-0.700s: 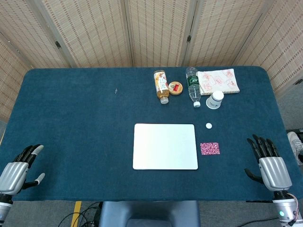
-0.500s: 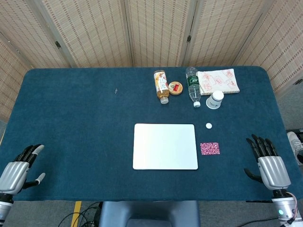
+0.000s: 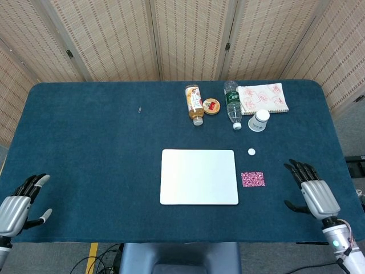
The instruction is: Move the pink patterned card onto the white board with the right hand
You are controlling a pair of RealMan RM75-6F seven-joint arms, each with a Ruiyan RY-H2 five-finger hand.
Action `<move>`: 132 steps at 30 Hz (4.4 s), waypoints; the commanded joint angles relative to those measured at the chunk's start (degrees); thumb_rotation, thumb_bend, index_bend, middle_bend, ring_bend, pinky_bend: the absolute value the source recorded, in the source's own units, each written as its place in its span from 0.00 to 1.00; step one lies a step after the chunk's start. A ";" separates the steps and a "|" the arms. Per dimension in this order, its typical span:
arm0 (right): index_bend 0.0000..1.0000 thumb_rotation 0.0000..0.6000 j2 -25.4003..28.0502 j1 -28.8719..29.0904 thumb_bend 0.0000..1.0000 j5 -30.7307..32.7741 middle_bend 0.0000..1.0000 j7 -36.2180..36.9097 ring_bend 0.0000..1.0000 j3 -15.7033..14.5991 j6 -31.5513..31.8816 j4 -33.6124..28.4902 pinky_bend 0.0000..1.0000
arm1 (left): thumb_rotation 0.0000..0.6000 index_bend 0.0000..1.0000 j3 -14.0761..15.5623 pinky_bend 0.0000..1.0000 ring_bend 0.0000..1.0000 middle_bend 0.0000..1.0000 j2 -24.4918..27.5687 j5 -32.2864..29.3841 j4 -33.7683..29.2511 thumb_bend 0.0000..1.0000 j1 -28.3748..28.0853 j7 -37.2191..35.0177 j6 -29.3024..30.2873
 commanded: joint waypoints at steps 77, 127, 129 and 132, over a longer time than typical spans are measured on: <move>0.28 1.00 -17.19 19.17 0.19 26.67 0.02 -25.18 0.00 1.10 -22.16 11.70 0.00 | 1.00 0.11 0.47 0.23 0.08 0.08 1.05 3.02 2.69 0.34 0.92 -8.10 3.63; 0.38 1.00 -17.30 18.53 0.30 24.39 0.07 -25.15 0.00 0.72 -16.61 9.63 0.00 | 1.00 0.10 0.45 0.23 0.08 0.08 1.07 2.62 2.61 0.34 1.24 -7.43 3.60; 0.38 1.00 -16.25 18.27 0.30 23.78 0.07 -25.28 0.00 0.93 -15.50 7.91 0.00 | 1.00 0.10 0.49 0.23 0.08 0.08 1.05 2.76 2.52 0.34 1.20 -7.24 3.57; 0.38 1.00 -14.71 17.97 0.30 23.04 0.07 -25.44 0.00 1.52 -13.80 5.16 0.00 | 1.00 0.10 0.58 0.23 0.08 0.08 1.07 2.92 2.32 0.34 1.23 -7.05 3.60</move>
